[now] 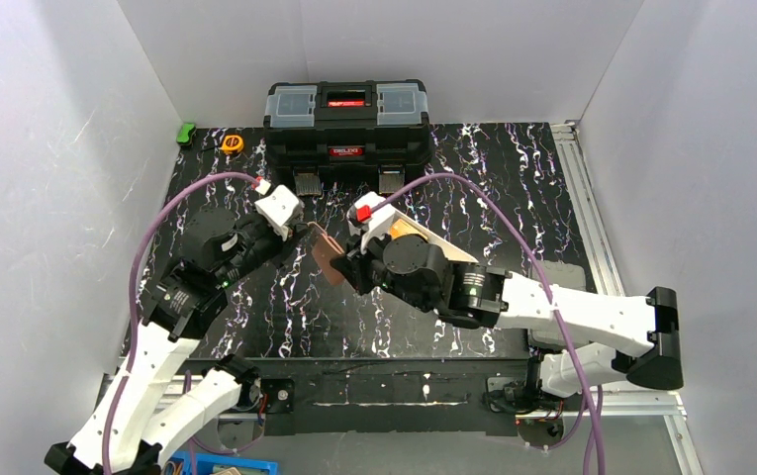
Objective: Put the credit cards into the card holder
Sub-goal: Open the card holder at the center of the board.
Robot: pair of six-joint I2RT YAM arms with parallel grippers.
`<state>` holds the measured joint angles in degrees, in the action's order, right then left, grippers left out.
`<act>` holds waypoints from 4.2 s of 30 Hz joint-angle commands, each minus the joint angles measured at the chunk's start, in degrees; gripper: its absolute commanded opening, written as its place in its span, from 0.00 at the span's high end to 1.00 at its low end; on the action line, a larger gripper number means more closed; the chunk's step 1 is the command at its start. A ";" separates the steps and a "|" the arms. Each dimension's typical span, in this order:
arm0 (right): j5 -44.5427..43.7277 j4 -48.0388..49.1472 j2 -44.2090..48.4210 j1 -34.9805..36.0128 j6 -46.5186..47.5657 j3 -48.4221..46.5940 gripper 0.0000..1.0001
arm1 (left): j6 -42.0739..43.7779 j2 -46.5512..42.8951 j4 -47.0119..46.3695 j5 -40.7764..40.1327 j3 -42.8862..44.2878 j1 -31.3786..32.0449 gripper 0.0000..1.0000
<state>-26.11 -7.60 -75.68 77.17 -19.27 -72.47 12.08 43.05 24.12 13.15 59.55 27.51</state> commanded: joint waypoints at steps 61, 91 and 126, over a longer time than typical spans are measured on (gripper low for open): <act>-13.33 37.56 -7.99 3.69 24.08 14.48 0.99 | -0.30 8.13 24.40 9.47 14.97 -0.17 1.00; 71.32 -11.38 -15.68 -17.42 23.90 -0.04 0.99 | 10.42 4.77 32.58 29.26 9.55 -1.87 0.04; 49.48 -3.68 -19.19 -20.49 14.95 1.69 0.26 | 47.71 16.29 52.16 38.48 6.43 -11.97 0.12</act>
<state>28.58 -22.50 -104.09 56.88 5.85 -76.84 58.11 60.16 79.02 49.98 68.20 7.92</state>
